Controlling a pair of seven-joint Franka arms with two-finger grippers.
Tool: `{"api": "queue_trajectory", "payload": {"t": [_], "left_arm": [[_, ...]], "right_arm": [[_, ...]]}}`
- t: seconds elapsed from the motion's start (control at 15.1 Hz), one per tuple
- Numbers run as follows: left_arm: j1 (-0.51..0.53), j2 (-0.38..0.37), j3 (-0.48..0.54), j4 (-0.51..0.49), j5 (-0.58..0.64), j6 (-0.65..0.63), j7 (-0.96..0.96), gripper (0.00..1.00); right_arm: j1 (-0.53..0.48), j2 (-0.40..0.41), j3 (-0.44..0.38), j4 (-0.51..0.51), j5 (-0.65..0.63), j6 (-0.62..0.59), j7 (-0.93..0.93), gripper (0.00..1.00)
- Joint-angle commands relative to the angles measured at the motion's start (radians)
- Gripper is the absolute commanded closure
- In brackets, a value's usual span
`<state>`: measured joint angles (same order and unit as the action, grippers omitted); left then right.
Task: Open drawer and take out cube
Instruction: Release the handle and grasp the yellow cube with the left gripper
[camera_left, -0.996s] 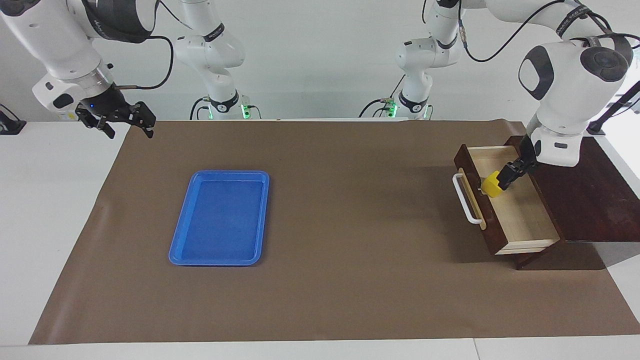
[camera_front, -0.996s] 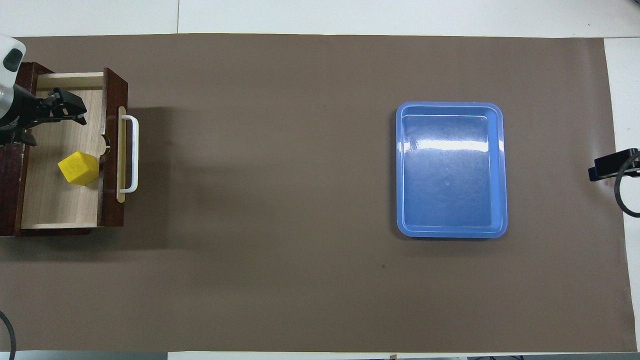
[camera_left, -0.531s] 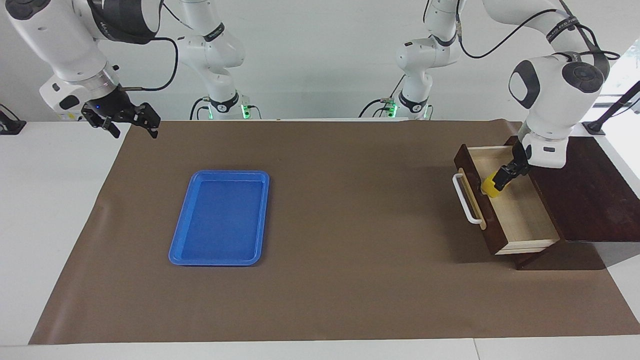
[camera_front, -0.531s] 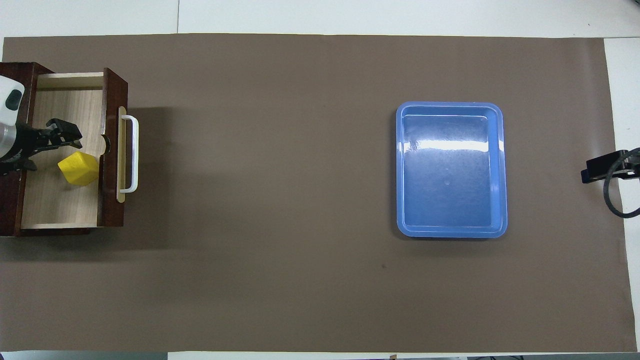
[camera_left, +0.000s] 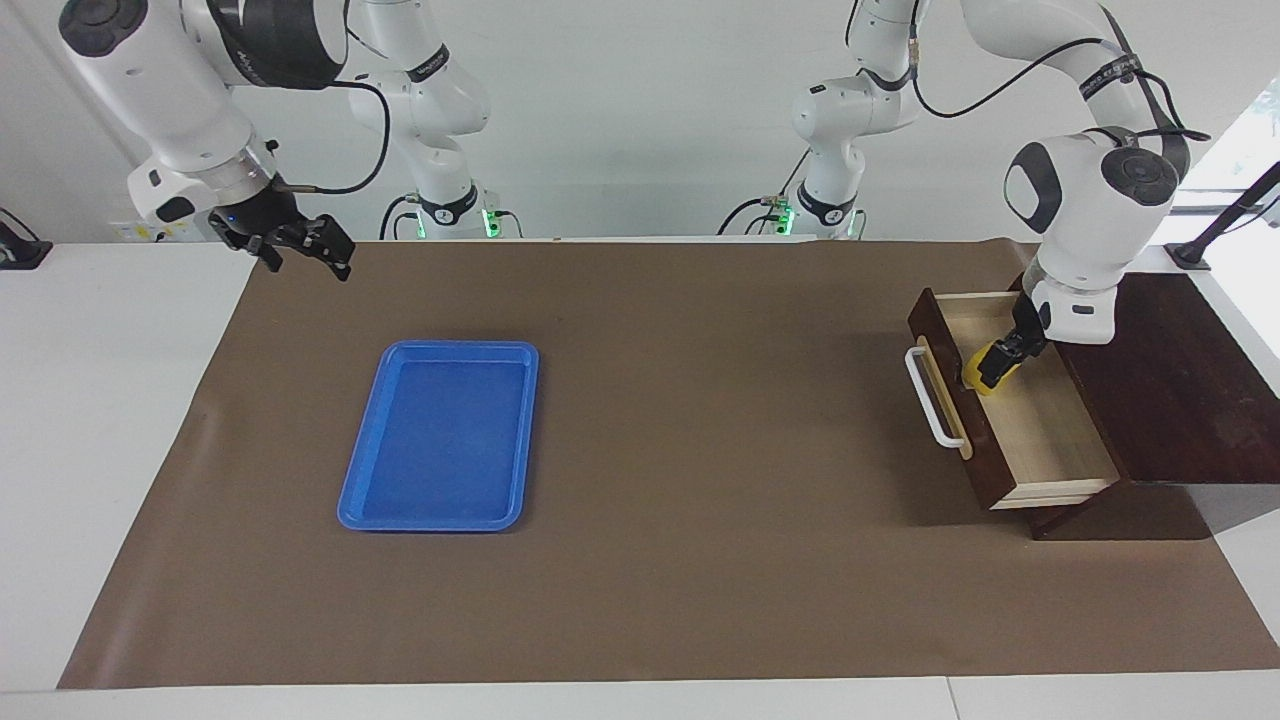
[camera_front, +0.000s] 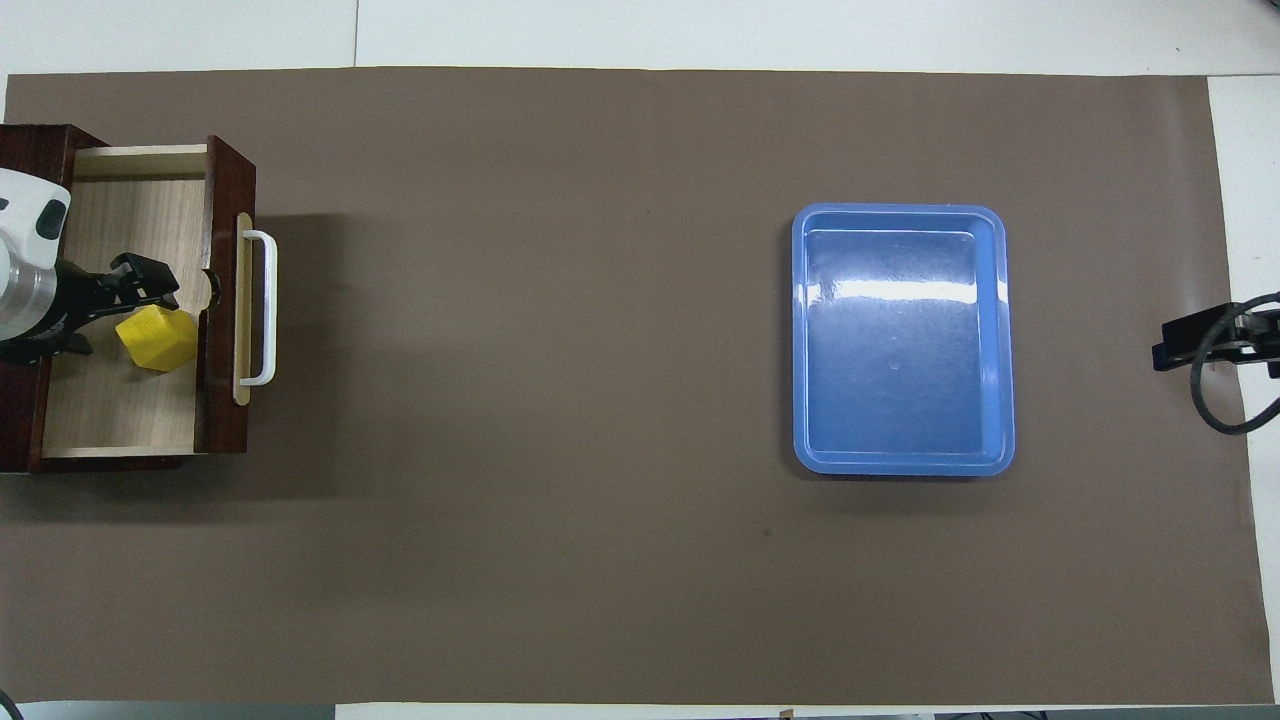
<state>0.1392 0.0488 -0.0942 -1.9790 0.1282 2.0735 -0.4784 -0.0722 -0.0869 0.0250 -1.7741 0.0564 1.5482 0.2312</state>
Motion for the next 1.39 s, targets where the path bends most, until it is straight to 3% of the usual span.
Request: {"api": "queue_trajectory", "payload": {"t": [0.0,0.13,0.2,0.46,0.66,0.86,1.06,1.33], "left_arm": [[-0.001,-0.023,-0.001,-0.041,0.008,0.039,-0.02,0.3],[-0.001,-0.02,-0.001,-0.032,0.008,0.028,-0.02,0.83],[-0.003,-0.017,-0.001,-0.02,0.008,0.019,-0.019,1.0],[-0.018,0.042,-0.002,0.149,0.016,-0.134,-0.026,1.0],[-0.053,0.059,-0.007,0.279,0.019,-0.262,-0.15,1.0],[-0.139,0.059,-0.009,0.331,-0.002,-0.346,-0.409,1.0],[-0.196,0.056,-0.01,0.342,-0.119,-0.339,-0.771,1.0],[-0.298,0.045,-0.013,0.315,-0.151,-0.273,-1.232,1.0]], "right_arm": [[-0.006,-0.037,0.065,-0.059,0.071,0.003,0.227,0.0],[-0.005,-0.037,0.085,-0.068,0.146,0.01,0.376,0.0],[-0.006,-0.033,0.098,-0.073,0.19,0.016,0.451,0.0],[0.089,0.018,0.113,-0.082,0.336,0.136,0.812,0.0],[0.188,0.091,0.113,-0.081,0.425,0.286,1.021,0.0],[0.264,0.159,0.113,-0.08,0.525,0.435,1.157,0.0],[0.345,0.222,0.113,-0.08,0.635,0.599,1.26,0.0],[0.377,0.233,0.113,-0.116,0.766,0.65,1.271,0.0]]}}
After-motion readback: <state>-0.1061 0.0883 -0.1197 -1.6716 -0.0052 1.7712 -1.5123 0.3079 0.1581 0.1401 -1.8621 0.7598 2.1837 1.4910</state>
